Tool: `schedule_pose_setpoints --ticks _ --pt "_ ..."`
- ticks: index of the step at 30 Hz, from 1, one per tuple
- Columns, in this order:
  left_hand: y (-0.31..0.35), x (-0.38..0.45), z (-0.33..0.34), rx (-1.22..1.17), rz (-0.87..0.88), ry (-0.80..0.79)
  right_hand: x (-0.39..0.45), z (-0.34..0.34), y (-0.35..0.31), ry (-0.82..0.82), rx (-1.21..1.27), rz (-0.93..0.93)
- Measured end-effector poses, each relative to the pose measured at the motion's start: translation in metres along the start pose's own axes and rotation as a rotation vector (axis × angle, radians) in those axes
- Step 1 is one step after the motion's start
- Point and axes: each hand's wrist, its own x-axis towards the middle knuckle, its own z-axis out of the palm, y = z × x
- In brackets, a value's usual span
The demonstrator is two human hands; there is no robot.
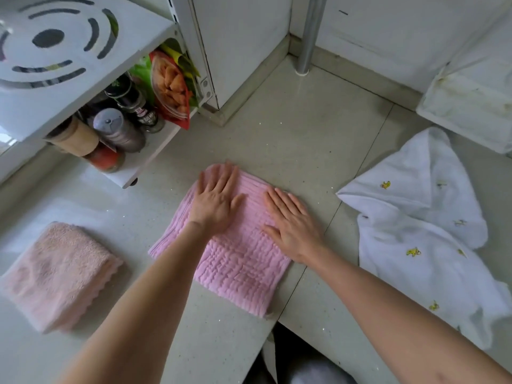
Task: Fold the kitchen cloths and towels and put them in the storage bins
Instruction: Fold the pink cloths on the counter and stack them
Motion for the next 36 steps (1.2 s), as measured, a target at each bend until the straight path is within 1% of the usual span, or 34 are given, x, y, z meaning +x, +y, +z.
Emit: schedule_pose_setpoints --ticks 2,3,4,5,8,10,12,14,17,18,19,20,21,22,23,24,26,28,30,31,32,36 --pt "-0.008 -0.008 -0.002 0.008 -0.104 0.003 0.001 -0.001 0.000 -0.003 -0.014 0.006" --pt "-0.015 -0.019 -0.003 0.007 -0.129 0.019 0.001 -0.004 -0.002 -0.004 -0.017 0.024" --pt "-0.021 -0.033 -0.004 0.011 -0.111 0.043 0.000 -0.008 -0.008 -0.010 -0.004 0.054" --pt "-0.027 -0.050 -0.004 0.015 -0.053 0.074 -0.003 -0.013 -0.018 -0.008 0.028 0.088" --pt "-0.030 -0.102 0.001 -0.025 0.151 0.139 -0.026 -0.024 -0.075 0.117 0.107 0.096" --pt "-0.026 -0.126 0.012 -0.063 0.193 0.099 -0.047 -0.010 -0.118 0.124 0.106 0.066" --pt "-0.028 -0.142 0.022 -0.086 0.146 0.008 -0.066 0.009 -0.140 0.043 0.093 0.104" --pt "-0.040 -0.149 0.027 -0.069 0.078 -0.013 -0.084 0.024 -0.139 0.001 0.023 0.136" --pt "-0.061 -0.154 0.019 -0.004 0.030 -0.075 -0.106 0.031 -0.128 -0.033 -0.055 0.100" --pt "-0.066 -0.158 0.015 0.032 0.056 -0.070 -0.111 0.029 -0.129 -0.060 -0.067 0.108" --pt "-0.069 -0.162 0.015 0.075 0.136 -0.015 -0.115 0.027 -0.134 -0.069 -0.089 0.119" --pt "-0.072 -0.168 0.015 0.112 0.253 0.029 -0.117 0.025 -0.141 -0.059 -0.106 0.127" --pt "-0.074 -0.175 0.014 0.130 0.372 0.029 -0.119 0.025 -0.148 -0.051 -0.113 0.121" --pt "-0.074 -0.181 0.014 0.125 0.460 -0.012 -0.120 0.025 -0.154 -0.063 -0.121 0.108" --pt "-0.073 -0.187 0.014 0.104 0.498 -0.065 -0.122 0.024 -0.160 -0.067 -0.130 0.094" --pt "-0.070 -0.190 0.014 0.080 0.485 -0.109 -0.124 0.021 -0.163 -0.059 -0.139 0.091" --pt "-0.064 -0.192 0.010 0.048 0.425 -0.148 -0.126 0.014 -0.167 -0.016 -0.177 0.110" --pt "-0.055 -0.191 0.007 0.065 0.383 -0.172 -0.129 0.011 -0.170 0.007 -0.206 0.110" --pt "-0.046 -0.190 0.001 0.071 0.353 -0.172 -0.130 0.011 -0.168 0.064 -0.215 0.076" --pt "-0.042 -0.190 -0.001 0.084 0.344 -0.151 -0.129 0.011 -0.166 0.094 -0.215 0.065" --pt "-0.038 -0.189 -0.002 0.104 0.339 -0.121 -0.129 0.011 -0.164 0.090 -0.208 0.068" --pt "-0.026 -0.182 -0.001 0.239 0.312 0.004 -0.123 0.000 -0.165 0.023 -0.177 0.107"
